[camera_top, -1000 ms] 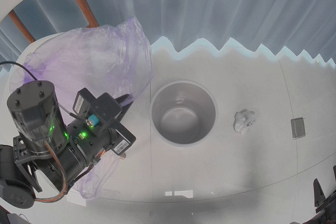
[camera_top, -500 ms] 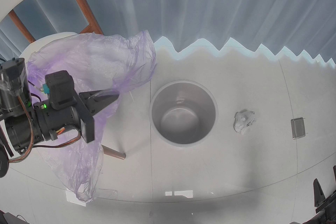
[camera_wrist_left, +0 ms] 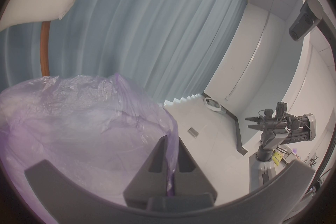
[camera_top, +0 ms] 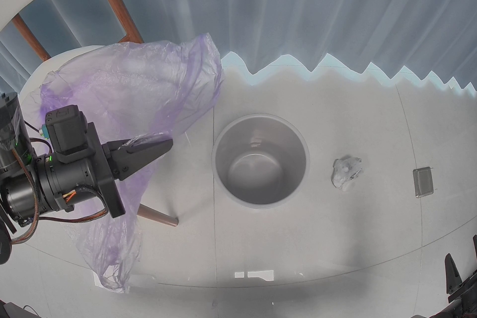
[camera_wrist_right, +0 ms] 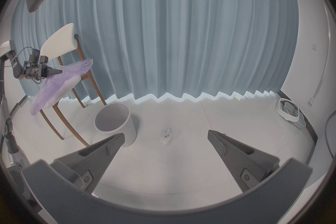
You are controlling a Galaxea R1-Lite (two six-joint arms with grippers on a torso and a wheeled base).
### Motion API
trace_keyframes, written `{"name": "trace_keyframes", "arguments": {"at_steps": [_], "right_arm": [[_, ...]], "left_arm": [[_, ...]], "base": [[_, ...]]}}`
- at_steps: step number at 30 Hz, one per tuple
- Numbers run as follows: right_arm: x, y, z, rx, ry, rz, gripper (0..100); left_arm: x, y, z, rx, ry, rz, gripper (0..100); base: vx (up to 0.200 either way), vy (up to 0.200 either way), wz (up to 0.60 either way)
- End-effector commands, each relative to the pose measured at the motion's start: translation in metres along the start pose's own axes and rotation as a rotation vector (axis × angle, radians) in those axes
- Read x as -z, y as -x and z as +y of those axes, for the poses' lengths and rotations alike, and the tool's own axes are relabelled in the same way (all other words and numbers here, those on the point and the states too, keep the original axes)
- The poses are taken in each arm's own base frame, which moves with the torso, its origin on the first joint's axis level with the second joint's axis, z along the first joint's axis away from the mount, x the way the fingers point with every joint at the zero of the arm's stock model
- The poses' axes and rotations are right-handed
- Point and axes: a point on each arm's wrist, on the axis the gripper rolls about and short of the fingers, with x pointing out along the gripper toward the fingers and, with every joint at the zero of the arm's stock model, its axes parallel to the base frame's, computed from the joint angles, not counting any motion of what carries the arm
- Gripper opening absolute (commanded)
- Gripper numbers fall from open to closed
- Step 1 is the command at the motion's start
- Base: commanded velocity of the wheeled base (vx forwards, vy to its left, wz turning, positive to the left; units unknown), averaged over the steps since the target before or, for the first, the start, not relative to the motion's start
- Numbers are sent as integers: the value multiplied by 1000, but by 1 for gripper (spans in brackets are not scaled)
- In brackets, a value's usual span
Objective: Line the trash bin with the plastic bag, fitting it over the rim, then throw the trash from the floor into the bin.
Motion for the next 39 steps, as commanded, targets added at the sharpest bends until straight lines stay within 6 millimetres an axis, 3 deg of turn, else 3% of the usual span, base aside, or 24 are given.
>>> {"name": "trace_keyframes", "arguments": {"at_steps": [1,7,12,17,21,30,39], "right_arm": [[5,0,0,0,0,1,100],[5,0,0,-2,0,1,100],[5,0,0,0,0,1,100],[5,0,0,0,0,1,100],[5,0,0,0,0,1,100],[5,0,0,0,0,1,100],[5,0,0,0,0,1,100]], "left_arm": [[19,-17,-6,40,39,-4,0],[24,-28,0,44,79,-32,0],[9,-26,-1,66,197,-103,0],[-5,-11,-1,113,298,-197,0],[-16,-10,3,152,284,-264,0],[-31,-49,10,207,295,-295,0],[-40,-62,16,229,309,-367,0]], "base": [[0,0,0],[0,0,0],[0,0,0],[0,0,0],[0,0,0],[0,0,0],[0,0,0]]}}
